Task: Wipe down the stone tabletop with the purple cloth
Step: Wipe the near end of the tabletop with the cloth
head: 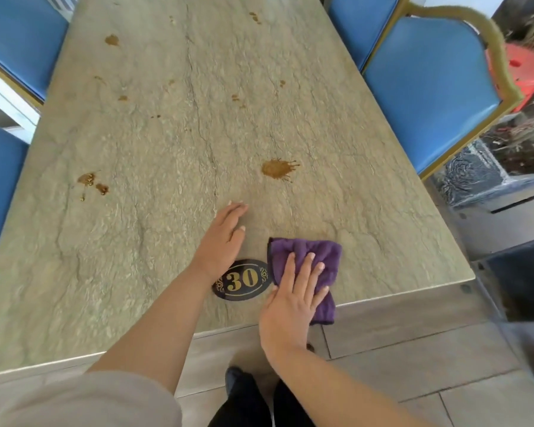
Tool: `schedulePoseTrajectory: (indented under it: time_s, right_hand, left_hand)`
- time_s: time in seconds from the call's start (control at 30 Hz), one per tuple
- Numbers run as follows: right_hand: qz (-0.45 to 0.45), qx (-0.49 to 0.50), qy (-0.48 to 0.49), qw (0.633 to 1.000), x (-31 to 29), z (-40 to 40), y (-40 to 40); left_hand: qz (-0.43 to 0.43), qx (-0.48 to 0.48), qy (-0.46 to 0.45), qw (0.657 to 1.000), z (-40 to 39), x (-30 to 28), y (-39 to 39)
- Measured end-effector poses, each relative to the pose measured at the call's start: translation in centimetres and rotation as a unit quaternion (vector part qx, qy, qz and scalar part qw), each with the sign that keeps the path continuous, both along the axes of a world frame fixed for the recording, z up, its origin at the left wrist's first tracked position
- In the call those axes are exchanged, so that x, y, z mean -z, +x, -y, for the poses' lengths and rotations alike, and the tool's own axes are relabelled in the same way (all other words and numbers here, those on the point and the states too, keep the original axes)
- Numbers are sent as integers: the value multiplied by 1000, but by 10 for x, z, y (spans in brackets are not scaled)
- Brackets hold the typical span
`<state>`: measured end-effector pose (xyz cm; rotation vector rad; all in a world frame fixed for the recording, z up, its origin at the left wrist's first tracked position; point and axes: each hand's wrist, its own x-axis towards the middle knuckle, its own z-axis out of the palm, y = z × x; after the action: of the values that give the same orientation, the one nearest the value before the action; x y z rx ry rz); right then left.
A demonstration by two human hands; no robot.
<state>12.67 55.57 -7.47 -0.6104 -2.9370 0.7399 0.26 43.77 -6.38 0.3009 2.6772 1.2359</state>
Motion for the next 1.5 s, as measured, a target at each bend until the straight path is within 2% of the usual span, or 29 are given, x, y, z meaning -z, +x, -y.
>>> schedulePoseTrajectory:
  time_s: [0.07,0.13,0.27,0.37,0.47,0.53,0.6,0.67,0.73,0.77,0.83,0.93,1.0,1.03,1.1,1.17,1.2,1.23,1.3,1.37,1.5]
  right_hand:
    - [18,-29,-36,999,-6,7,-41]
    - [24,-76,-26,996,-4,-1,-95]
    - [100,-110,-76,986,-14,-3,-169]
    - [61,-186,-52,979,-9,45,-155]
    - [5,-364,-52,930,-1,86,-118]
    - [-20,-433,-39,901,-1,76,-122]
    - [-22,-409,12,912,2,55,-142]
    - [9,-296,55,954,0,41,-164]
    - [56,-196,70,977,-3,48,-172]
    - [71,-189,75,977,-4,57,-167]
    - [59,-263,79,960,-5,75,-141]
    - [41,-446,55,893,-7,66,-96]
    - [46,-480,41,875,-8,33,-96]
    - [36,-459,57,886,-6,14,-104]
    - [41,-341,105,933,-4,-20,-125]
    - [95,-187,85,974,-10,-33,-139]
    - [101,-141,62,983,-12,-31,-140]
    - [88,-134,51,986,-13,-28,-135]
    - [42,-218,80,972,-11,-24,-115]
    - [33,-283,115,952,-5,-37,-101]
    - [47,-187,153,969,0,-88,-150]
  left_hand:
    - [-46,-16,-33,998,23,3,7]
    - [-74,-39,-72,994,49,6,11]
    - [-67,-110,-128,983,90,7,14]
    - [-68,-144,-111,981,105,6,16]
    - [-74,-144,-128,978,112,14,17]
    - [-78,-127,-163,975,113,19,16]
    - [-77,-120,-181,973,113,20,15]
    - [-77,-113,-195,971,113,19,15]
    - [-82,-101,-215,968,112,18,15]
    - [-82,-97,-224,966,112,18,15]
    - [-64,-114,-220,967,110,18,13]
    - [-11,-207,-165,964,99,12,1]
    - [-1,-237,-159,958,85,6,-6]
    - [5,-238,-164,957,77,4,-9]
    - [18,-219,-158,963,61,0,-15]
    - [10,-179,-139,974,45,-2,-20]
    - [-5,-156,-133,979,37,-2,-23]
    - [-24,-134,-133,982,29,-3,-28]
    - [-51,-101,-148,982,14,-2,-38]
    - [-49,-98,-171,979,1,-1,-53]
    - [6,-147,-208,967,-15,2,-88]
